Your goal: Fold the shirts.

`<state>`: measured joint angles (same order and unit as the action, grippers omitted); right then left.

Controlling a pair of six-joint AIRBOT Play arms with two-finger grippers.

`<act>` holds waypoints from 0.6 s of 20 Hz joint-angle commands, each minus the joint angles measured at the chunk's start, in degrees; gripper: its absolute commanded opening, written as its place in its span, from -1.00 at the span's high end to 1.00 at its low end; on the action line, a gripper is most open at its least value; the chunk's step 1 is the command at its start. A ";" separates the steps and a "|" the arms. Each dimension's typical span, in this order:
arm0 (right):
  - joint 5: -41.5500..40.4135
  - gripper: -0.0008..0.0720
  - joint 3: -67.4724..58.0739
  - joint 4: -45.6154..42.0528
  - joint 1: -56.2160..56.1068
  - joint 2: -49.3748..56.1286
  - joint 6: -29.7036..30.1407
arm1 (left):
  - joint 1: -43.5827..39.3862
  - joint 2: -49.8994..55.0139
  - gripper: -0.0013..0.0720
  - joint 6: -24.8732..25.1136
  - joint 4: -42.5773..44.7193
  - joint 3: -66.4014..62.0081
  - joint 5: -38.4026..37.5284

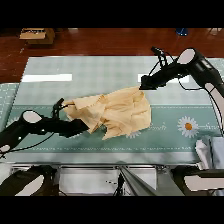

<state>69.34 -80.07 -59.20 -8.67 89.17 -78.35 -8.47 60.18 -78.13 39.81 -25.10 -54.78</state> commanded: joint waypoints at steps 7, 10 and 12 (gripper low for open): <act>3.61 0.90 -0.04 0.22 0.00 -1.79 0.61 | -8.52 9.62 0.90 -0.39 -5.99 -0.22 15.45; 3.58 0.90 -0.04 -0.13 0.00 -5.09 2.03 | -6.27 1.16 0.90 0.96 -5.99 -3.76 11.98; 3.56 0.90 -0.04 -0.42 0.00 -8.13 2.62 | -4.63 -8.70 0.90 0.92 -5.99 -8.48 10.29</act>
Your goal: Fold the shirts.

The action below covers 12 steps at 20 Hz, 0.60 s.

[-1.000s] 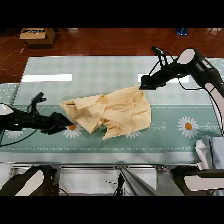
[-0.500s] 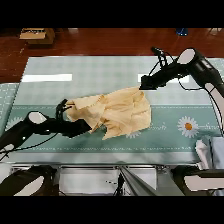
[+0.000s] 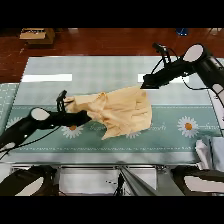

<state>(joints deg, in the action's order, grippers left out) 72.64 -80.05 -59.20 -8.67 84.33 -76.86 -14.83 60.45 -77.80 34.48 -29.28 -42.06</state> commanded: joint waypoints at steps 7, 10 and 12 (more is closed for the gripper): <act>-1.51 0.90 -0.11 -1.36 0.00 -21.29 1.66 | 21.03 -36.06 0.90 0.52 11.69 -31.58 -1.14; -5.95 0.90 -0.11 -3.41 0.00 -31.43 -0.72 | 32.87 -37.42 0.90 -2.64 20.11 -40.63 -12.17; -8.74 0.90 -0.11 -8.50 0.00 -38.07 -5.40 | 38.58 -37.51 0.90 -4.52 19.93 -43.63 -20.83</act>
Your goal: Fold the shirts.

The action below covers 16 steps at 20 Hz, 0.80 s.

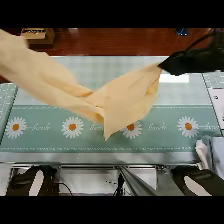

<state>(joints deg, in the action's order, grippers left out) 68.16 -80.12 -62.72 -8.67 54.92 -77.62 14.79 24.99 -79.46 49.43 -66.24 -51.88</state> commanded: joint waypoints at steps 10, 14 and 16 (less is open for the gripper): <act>6.19 0.91 -1.73 -28.94 -0.02 -28.57 -20.98 | 12.70 -9.29 0.90 -9.25 8.35 -12.07 -31.41; 8.00 0.90 -11.08 -29.40 -0.02 -28.44 -21.49 | 12.70 -10.23 0.90 -10.49 10.73 -20.96 -31.41; 9.14 0.91 -15.98 -29.35 -0.02 -27.32 -22.18 | 12.70 -10.23 0.90 -12.70 13.25 -24.55 -32.02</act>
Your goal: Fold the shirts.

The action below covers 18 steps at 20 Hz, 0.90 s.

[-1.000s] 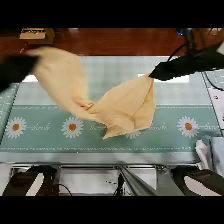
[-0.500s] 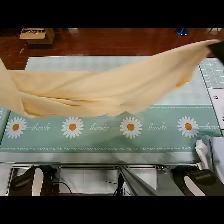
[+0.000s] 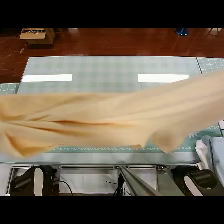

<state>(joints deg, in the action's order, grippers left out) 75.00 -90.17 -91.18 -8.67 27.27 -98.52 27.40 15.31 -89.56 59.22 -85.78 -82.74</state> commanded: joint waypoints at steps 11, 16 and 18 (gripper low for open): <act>31.19 0.91 -12.70 -8.55 -2.27 20.63 11.04 | -0.17 4.59 0.90 0.44 4.90 10.36 -22.71; 22.95 0.91 -6.86 -4.81 -2.10 38.84 16.81 | -0.63 5.29 0.90 1.84 2.84 34.73 -10.32; 14.91 0.91 -6.84 -3.72 -2.10 46.18 17.25 | -0.63 6.16 0.90 1.95 2.25 40.04 0.92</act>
<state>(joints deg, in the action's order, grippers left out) 97.97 -98.30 -97.03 -10.70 63.86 -83.64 26.92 20.67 -88.14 63.09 -55.18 -94.39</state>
